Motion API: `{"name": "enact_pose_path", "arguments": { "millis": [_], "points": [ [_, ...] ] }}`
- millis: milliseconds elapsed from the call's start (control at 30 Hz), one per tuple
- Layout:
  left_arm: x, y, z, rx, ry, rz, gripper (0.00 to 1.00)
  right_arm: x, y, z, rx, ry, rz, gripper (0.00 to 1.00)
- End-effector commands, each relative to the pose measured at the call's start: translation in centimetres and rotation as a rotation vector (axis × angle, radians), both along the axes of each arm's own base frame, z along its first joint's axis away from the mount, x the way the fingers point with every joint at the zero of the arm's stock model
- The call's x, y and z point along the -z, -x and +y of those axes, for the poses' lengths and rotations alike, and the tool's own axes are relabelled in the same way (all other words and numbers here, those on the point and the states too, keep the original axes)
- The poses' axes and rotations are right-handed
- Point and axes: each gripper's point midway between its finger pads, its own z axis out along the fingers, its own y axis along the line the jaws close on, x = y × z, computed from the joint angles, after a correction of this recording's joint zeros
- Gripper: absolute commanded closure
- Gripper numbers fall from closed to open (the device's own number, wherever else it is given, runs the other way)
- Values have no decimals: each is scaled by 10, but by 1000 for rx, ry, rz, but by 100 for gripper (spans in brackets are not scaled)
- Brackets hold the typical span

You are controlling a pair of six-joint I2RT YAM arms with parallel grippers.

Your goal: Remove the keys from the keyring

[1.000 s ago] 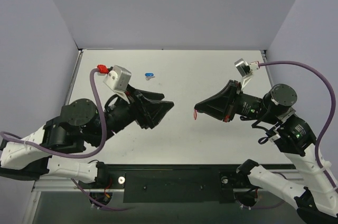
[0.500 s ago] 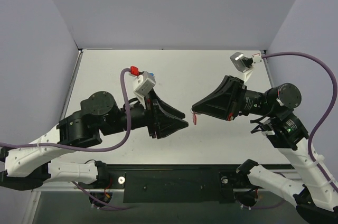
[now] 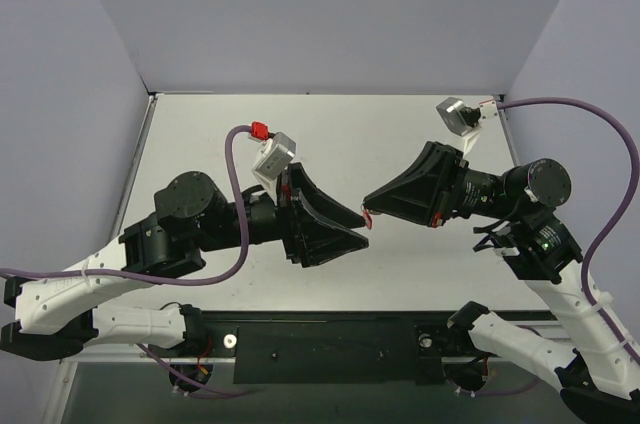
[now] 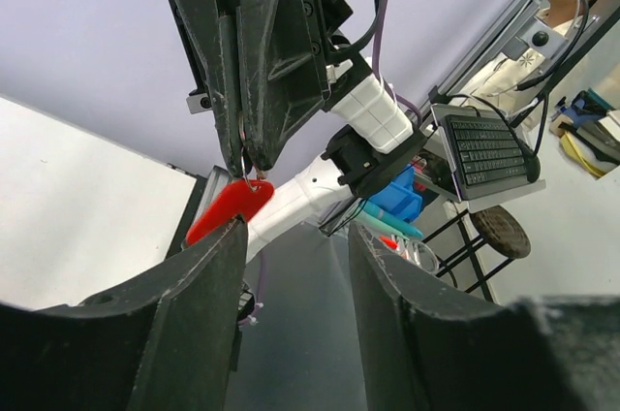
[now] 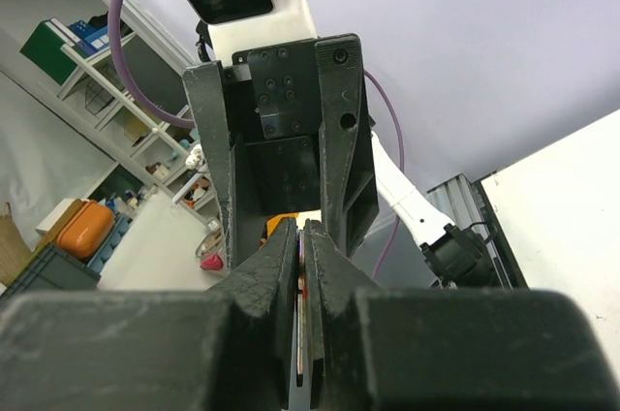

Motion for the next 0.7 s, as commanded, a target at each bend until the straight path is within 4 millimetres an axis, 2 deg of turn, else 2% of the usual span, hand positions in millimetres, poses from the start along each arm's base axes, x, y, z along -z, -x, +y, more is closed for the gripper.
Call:
{"name": "enact_pose_path", "arguments": {
  "millis": [0,233,433,667],
  "points": [
    [-29,-3,5,-18,84,-32,42,-18,8,-4,-5,-65,-69,100],
    [-29,-14,-2,-70,76,-25,41,-20,9,-4,-3,-71,-70,100],
    [-36,-19,-1,-93,92,-28,42,-20,8,-5,5,-72,-68,100],
    [-41,-26,1,-127,110,-29,53,-17,6,-3,9,-69,-62,100]
  ]
}}
